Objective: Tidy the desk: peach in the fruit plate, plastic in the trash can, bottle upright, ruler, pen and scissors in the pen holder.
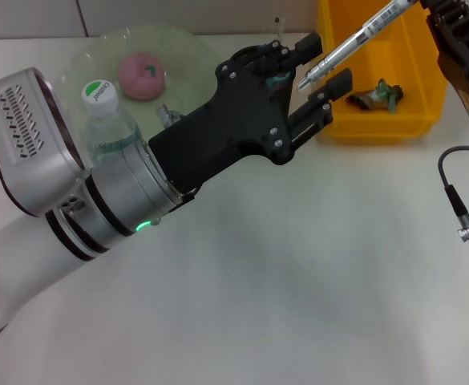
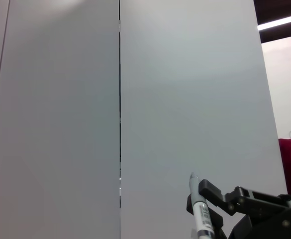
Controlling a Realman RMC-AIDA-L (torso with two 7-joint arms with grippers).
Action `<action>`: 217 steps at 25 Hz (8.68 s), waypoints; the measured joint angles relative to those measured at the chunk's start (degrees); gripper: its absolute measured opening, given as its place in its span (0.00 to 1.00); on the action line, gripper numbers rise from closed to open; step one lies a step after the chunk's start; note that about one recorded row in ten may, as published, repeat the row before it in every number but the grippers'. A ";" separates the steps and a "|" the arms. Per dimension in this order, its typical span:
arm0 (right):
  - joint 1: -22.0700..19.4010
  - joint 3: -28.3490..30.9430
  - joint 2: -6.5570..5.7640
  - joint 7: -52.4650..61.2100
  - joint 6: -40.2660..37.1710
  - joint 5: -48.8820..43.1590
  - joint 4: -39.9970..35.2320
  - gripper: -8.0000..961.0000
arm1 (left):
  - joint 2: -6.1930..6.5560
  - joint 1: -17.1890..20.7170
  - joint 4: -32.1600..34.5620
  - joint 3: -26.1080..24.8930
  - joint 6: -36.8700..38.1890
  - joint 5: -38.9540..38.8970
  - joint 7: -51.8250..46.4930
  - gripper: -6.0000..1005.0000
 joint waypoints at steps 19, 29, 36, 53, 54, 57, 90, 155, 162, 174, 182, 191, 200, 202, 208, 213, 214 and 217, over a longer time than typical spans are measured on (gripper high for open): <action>0.00 0.66 0.00 -0.46 -0.02 -0.72 0.36 0.13 | 0.00 0.05 0.70 1.11 -1.96 -0.04 1.27 0.32; -0.09 0.79 0.00 -0.52 0.01 -0.72 0.36 0.16 | 0.00 0.23 0.70 1.13 -1.76 -0.72 1.45 0.32; -0.09 0.79 0.00 -0.52 0.10 -0.72 0.36 0.19 | 0.00 0.27 0.70 1.42 -1.75 -1.48 1.46 0.29; 0.26 0.88 0.00 -0.54 0.81 -2.08 0.06 0.27 | 0.00 0.50 0.49 1.56 -1.67 -1.25 2.48 0.19; 0.24 0.88 0.00 -0.57 0.83 -2.12 0.04 0.28 | 0.00 0.58 0.53 1.63 -1.67 -1.32 2.58 0.19; 0.07 0.96 0.01 -0.62 0.91 -2.21 0.09 0.29 | -0.03 0.73 0.64 1.82 -1.63 -1.47 2.84 0.18; -6.43 2.53 -0.05 3.68 -1.84 -1.72 -5.05 0.63 | 0.67 0.17 0.24 -2.29 -1.90 -0.73 0.42 0.14; -22.92 1.40 -0.46 5.29 2.89 -3.72 -16.17 0.63 | 0.79 -50.32 25.42 -47.03 12.96 157.21 -87.81 0.14; -23.10 1.41 -0.44 4.84 2.88 -4.42 -15.97 0.63 | 0.78 -49.91 24.19 -44.91 10.90 157.26 -88.19 0.14; -23.21 1.41 -0.35 4.74 3.55 -4.42 -15.78 0.63 | 0.62 -49.67 22.44 -40.70 9.05 157.29 -89.93 0.14; -23.20 1.53 -0.35 4.49 4.16 -4.42 -15.20 0.63 | 0.53 -49.32 21.90 -38.95 6.94 157.29 -92.05 0.14; -23.18 1.44 -0.35 4.49 4.46 -4.41 -15.20 0.63 | 0.52 -48.06 23.53 -37.22 5.84 157.26 -93.37 0.48; -22.96 1.40 -0.61 4.68 4.24 -4.41 -15.59 0.63 | 0.48 -35.38 43.49 -44.64 6.91 150.30 -91.81 0.73; -22.96 1.40 -0.69 4.85 4.06 -4.41 -16.05 0.63 | 0.63 -31.03 46.95 -48.23 7.17 144.07 -90.01 0.76; -22.65 1.39 -0.74 5.09 3.80 -4.83 -18.10 0.63 | 1.34 -22.03 44.13 -65.75 14.22 120.75 -78.24 0.83; -23.64 1.41 -1.55 5.17 3.17 -12.02 -26.40 0.63 | 4.36 -15.67 30.71 -73.24 23.96 108.52 -66.55 0.84; -23.88 1.47 -1.96 5.19 2.81 -14.20 -28.17 0.63 | 5.23 -14.37 26.99 -73.29 25.67 106.77 -63.75 0.84; -24.36 1.70 -3.70 3.17 0.56 -22.64 -33.79 0.63 | 6.95 -10.83 17.51 -73.28 29.38 104.34 -55.92 0.84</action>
